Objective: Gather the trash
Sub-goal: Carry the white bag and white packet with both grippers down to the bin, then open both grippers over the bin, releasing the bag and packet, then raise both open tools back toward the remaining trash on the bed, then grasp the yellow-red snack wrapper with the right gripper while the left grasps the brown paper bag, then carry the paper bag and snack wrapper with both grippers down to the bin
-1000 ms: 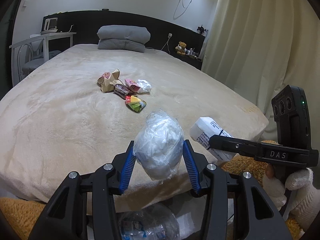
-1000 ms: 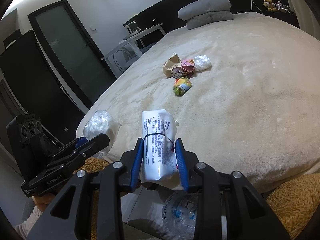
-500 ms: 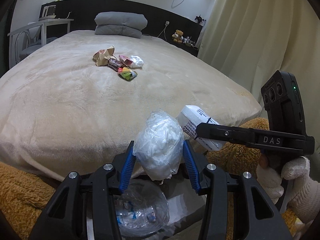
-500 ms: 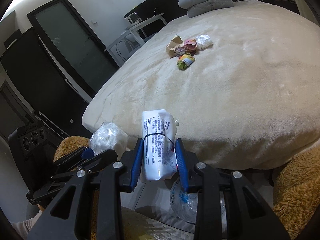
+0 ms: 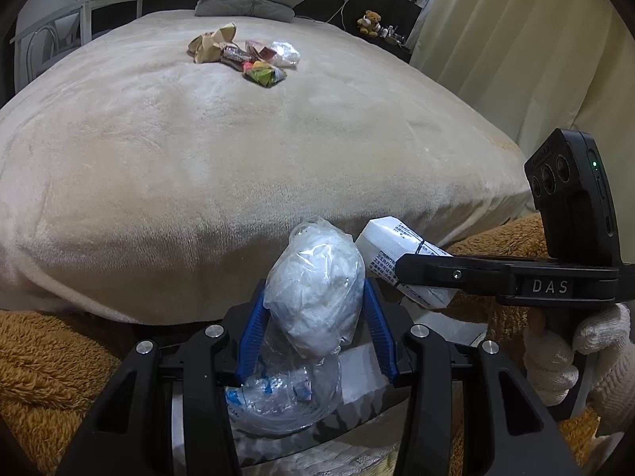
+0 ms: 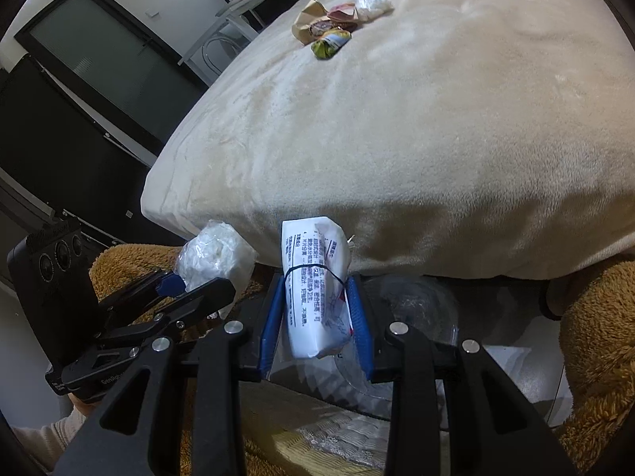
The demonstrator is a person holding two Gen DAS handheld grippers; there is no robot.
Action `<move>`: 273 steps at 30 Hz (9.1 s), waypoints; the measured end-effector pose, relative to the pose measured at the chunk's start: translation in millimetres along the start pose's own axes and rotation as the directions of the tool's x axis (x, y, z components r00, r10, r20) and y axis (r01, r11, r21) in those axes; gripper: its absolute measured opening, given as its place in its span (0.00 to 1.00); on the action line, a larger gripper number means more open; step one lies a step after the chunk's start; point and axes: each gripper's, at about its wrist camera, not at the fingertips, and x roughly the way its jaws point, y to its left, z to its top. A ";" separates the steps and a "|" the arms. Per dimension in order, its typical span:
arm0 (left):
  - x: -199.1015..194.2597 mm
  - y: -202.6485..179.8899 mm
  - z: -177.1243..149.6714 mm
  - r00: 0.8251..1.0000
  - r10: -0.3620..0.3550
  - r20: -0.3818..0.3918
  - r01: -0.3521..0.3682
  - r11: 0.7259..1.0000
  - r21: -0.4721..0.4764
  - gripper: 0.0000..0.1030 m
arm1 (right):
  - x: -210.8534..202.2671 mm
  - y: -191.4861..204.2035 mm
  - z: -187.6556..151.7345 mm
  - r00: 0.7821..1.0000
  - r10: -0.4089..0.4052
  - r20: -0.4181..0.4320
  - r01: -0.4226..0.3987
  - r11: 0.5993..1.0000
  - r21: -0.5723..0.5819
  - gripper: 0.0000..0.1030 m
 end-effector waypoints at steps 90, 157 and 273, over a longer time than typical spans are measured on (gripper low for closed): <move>18.1 27.5 25.1 0.998 -0.005 -0.067 0.001 0.998 -0.057 0.68 | -5.4 -0.3 21.4 0.995 -0.076 0.063 0.079 0.996 -0.051 0.43; 23.5 153.6 231.1 0.976 0.067 0.208 -0.073 0.997 0.024 0.73 | 85.9 46.8 236.6 0.948 -0.237 0.213 0.307 0.859 -0.409 0.48; -86.3 40.4 72.0 0.903 -0.087 0.421 0.124 0.990 -0.061 0.46 | -68.6 49.9 42.9 0.923 -0.066 0.380 0.150 0.969 -0.195 0.48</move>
